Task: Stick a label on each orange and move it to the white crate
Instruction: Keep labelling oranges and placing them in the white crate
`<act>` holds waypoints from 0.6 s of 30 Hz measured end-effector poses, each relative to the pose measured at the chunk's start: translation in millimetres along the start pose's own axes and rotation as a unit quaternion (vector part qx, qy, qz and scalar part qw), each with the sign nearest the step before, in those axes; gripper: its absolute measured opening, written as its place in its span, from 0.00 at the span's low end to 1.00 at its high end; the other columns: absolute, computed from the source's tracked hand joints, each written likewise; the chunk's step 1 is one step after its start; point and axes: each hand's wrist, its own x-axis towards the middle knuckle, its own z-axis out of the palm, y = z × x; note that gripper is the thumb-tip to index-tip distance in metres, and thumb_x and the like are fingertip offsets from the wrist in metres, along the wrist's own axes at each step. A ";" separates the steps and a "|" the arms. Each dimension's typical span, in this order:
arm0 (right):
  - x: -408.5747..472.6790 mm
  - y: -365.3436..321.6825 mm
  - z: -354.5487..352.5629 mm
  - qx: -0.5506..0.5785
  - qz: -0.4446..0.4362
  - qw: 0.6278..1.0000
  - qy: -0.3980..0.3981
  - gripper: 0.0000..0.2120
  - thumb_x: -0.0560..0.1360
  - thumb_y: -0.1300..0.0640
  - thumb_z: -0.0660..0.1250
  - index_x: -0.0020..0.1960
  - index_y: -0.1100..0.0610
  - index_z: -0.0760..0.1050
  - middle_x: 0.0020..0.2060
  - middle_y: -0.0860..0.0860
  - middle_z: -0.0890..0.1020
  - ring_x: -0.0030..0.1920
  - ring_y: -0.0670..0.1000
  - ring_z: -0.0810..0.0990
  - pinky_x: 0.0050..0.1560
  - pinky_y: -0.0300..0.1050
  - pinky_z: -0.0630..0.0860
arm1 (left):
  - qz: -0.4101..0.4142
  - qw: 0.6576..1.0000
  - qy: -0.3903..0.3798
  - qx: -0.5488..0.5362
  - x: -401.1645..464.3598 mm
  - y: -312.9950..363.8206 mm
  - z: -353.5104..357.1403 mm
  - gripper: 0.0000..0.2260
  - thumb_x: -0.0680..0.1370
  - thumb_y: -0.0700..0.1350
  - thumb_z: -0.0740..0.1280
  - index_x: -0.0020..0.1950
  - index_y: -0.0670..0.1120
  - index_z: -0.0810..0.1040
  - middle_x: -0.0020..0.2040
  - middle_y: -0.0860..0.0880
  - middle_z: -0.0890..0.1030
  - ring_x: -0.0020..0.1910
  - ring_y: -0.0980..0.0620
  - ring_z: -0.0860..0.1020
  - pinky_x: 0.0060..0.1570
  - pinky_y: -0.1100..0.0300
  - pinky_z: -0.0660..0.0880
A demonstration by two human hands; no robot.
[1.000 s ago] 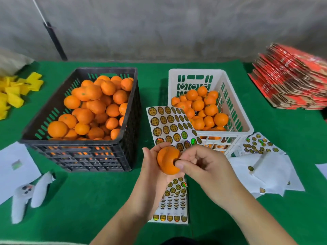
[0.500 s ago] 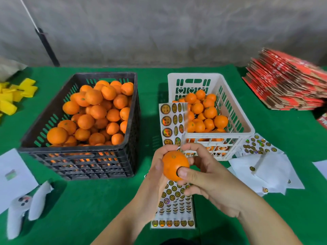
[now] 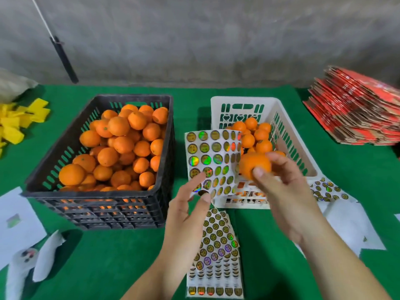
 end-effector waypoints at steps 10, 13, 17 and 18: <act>-8.9 51.6 -0.4 0.264 0.181 0.929 -0.184 0.33 0.74 0.38 0.77 0.74 0.50 0.76 0.72 0.55 0.79 0.71 0.60 0.79 0.63 0.60 0.81 | 0.021 0.992 -0.070 0.101 32.6 -6.2 -40.0 0.13 0.84 0.46 0.67 0.67 0.60 0.79 0.51 0.48 0.83 0.45 0.50 0.77 0.52 0.55 0.71; -4.7 55.7 5.5 0.127 0.114 0.982 -0.084 0.18 0.71 0.56 0.78 0.61 0.51 0.85 0.62 0.57 0.86 0.63 0.61 0.85 0.61 0.61 0.81 | 0.046 0.976 -0.153 0.147 45.5 1.8 -60.4 0.15 0.85 0.48 0.67 0.71 0.61 0.75 0.50 0.55 0.85 0.43 0.59 0.80 0.47 0.65 0.75; 1.0 53.8 13.6 0.134 0.080 0.987 -0.042 0.14 0.73 0.59 0.72 0.58 0.56 0.84 0.60 0.57 0.87 0.59 0.59 0.87 0.57 0.58 0.84 | 0.125 0.943 -0.150 0.269 81.0 -0.5 -106.2 0.32 0.85 0.51 0.66 0.83 0.58 0.52 0.57 0.54 0.82 0.56 0.49 0.82 0.53 0.59 0.77; 2.1 53.9 14.8 0.147 0.084 0.985 -0.042 0.15 0.73 0.60 0.72 0.60 0.59 0.83 0.61 0.58 0.86 0.60 0.59 0.87 0.57 0.57 0.84 | 0.123 0.931 -0.101 0.329 96.5 -4.5 -120.4 0.28 0.85 0.49 0.65 0.81 0.58 0.54 0.56 0.56 0.81 0.53 0.51 0.81 0.50 0.57 0.76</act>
